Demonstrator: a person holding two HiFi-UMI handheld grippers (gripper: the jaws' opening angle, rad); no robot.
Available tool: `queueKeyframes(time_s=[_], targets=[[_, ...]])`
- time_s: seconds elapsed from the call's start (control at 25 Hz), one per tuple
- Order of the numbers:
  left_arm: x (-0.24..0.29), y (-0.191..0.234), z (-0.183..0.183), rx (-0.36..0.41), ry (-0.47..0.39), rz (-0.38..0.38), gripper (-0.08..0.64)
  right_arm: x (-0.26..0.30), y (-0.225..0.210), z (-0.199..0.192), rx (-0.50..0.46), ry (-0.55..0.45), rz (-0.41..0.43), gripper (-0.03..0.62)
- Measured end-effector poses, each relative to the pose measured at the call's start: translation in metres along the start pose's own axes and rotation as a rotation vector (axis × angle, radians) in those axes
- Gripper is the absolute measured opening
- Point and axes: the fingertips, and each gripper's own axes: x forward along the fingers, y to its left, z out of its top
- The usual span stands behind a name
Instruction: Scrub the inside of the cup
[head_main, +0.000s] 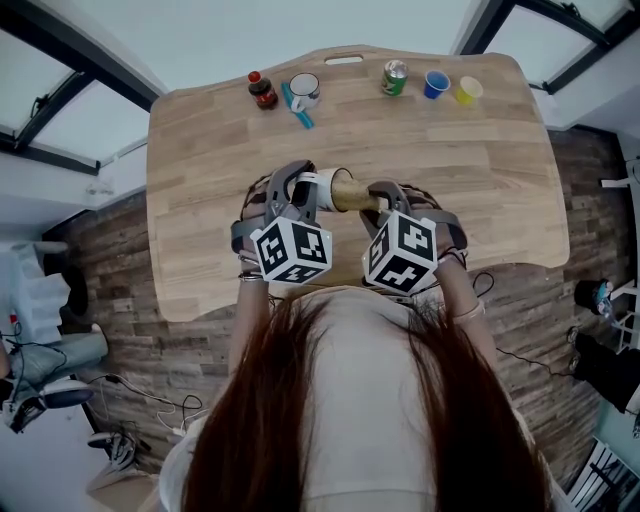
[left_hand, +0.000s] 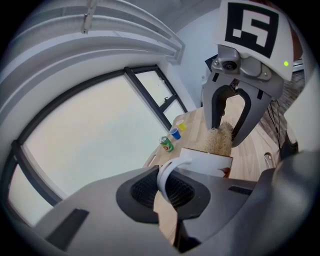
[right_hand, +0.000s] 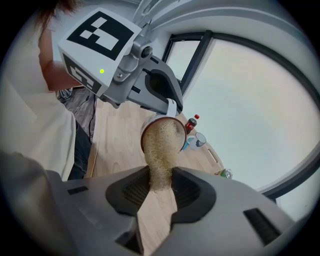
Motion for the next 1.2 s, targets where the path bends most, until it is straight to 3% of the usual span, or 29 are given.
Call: queueKeyframes(time_s=[0.4, 1.2], targets=[[0.005, -0.007, 0.011, 0.116, -0.032, -0.014, 0.025, 0.004, 0.001, -0.001, -0.006, 0.032, 0.047, 0.127], [0.01, -0.021, 0.025, 0.237, -0.084, -0.047, 0.025, 0.013, 0.005, 0.001, 0.058, 0.042, 0.133, 0.127]])
